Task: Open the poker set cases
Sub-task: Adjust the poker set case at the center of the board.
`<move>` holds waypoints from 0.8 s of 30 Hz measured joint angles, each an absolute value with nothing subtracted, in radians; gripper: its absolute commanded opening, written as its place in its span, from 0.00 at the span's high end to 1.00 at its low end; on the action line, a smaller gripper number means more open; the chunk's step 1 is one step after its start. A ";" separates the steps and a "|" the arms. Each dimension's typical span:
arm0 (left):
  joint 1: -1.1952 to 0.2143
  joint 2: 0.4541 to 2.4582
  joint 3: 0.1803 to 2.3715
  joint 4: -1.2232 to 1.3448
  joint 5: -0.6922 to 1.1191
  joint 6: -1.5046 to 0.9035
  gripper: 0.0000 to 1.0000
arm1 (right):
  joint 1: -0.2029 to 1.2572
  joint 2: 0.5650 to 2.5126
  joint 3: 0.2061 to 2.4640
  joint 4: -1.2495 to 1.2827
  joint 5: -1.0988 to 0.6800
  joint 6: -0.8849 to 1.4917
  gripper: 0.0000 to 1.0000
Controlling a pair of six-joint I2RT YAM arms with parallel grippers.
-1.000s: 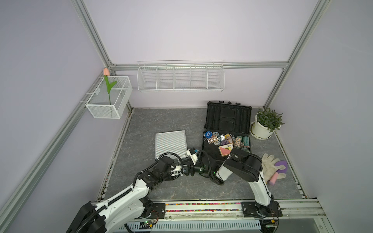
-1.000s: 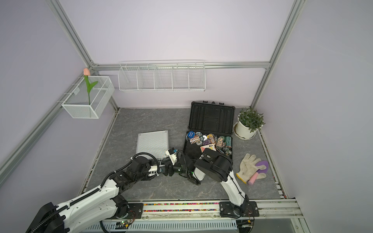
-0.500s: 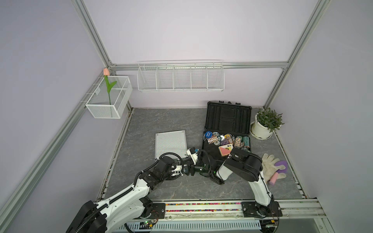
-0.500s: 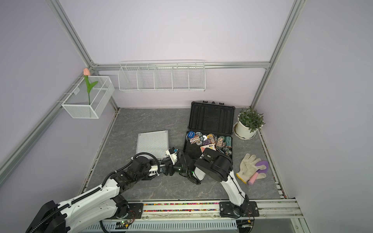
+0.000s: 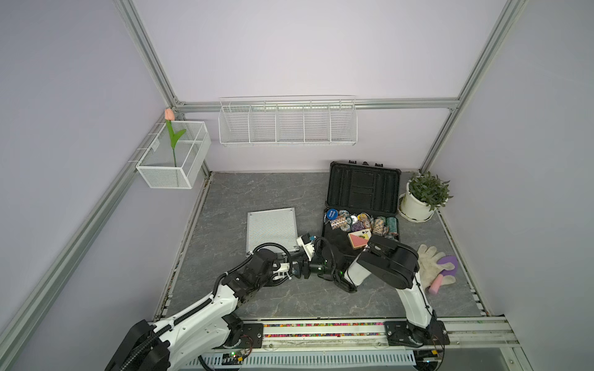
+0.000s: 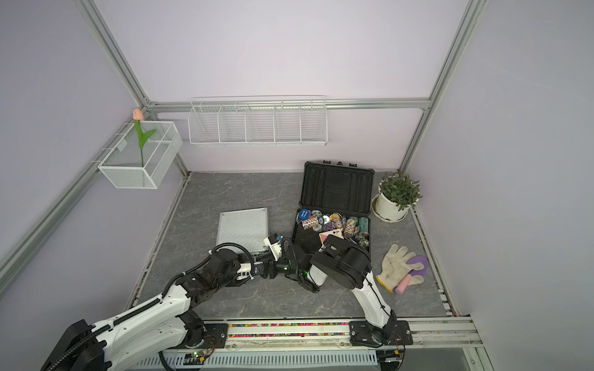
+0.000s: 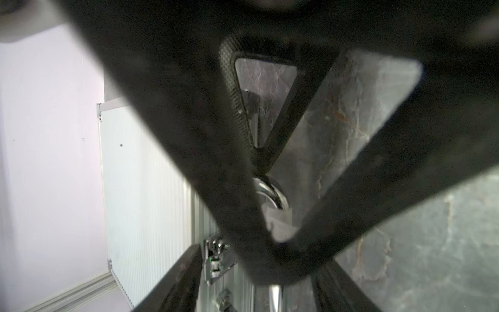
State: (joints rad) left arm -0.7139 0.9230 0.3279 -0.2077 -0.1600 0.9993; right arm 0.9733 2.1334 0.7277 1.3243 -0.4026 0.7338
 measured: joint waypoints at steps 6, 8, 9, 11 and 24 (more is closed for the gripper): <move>-0.714 0.922 0.327 -0.208 -0.157 0.999 0.41 | 0.970 2.124 0.731 1.305 -0.413 0.751 0.37; -0.715 0.922 0.327 -0.208 -0.156 1.000 0.43 | 0.970 2.122 0.731 1.304 -0.415 0.759 0.37; -0.715 0.922 0.327 -0.208 -0.156 1.000 0.45 | 0.970 2.122 0.731 1.304 -0.415 0.761 0.37; -0.715 0.923 0.327 -0.208 -0.155 1.000 0.49 | 0.969 2.121 0.731 1.304 -0.416 0.768 0.37; -0.718 0.942 0.327 -0.199 -0.144 1.000 0.41 | 0.957 2.108 0.732 1.283 -0.429 0.805 0.38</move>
